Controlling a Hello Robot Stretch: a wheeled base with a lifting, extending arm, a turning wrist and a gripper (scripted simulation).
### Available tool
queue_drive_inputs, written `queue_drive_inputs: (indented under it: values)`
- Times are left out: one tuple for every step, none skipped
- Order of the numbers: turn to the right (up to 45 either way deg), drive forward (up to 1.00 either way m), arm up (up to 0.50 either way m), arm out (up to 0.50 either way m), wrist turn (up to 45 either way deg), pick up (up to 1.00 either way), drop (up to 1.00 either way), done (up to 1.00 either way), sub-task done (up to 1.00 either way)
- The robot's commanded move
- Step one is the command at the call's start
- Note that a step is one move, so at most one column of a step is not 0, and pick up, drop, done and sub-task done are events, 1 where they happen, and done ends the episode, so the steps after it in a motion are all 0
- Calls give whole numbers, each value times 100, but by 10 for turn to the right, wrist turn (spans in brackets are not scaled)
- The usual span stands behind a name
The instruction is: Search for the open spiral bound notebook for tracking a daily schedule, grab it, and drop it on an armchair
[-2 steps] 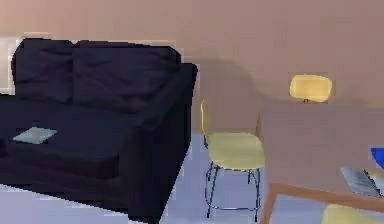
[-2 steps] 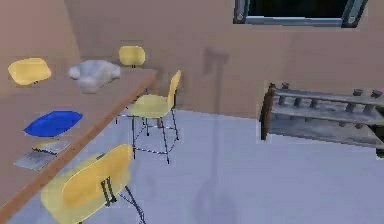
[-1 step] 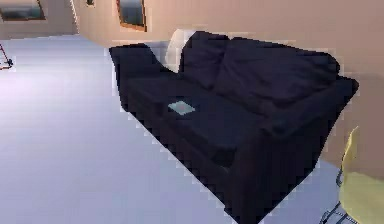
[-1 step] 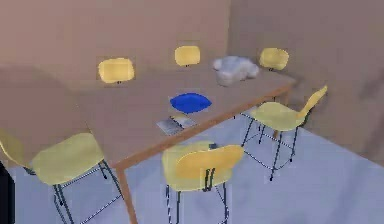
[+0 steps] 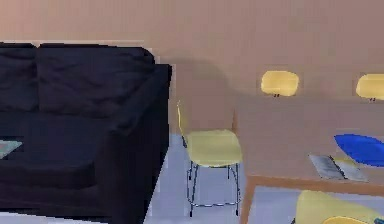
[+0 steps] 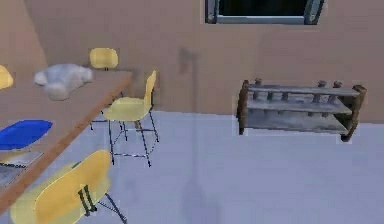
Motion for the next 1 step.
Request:
queue_drive_inputs:
  values:
    - [450, 0, 0, 0, 0, 0, 0, 0, 0]
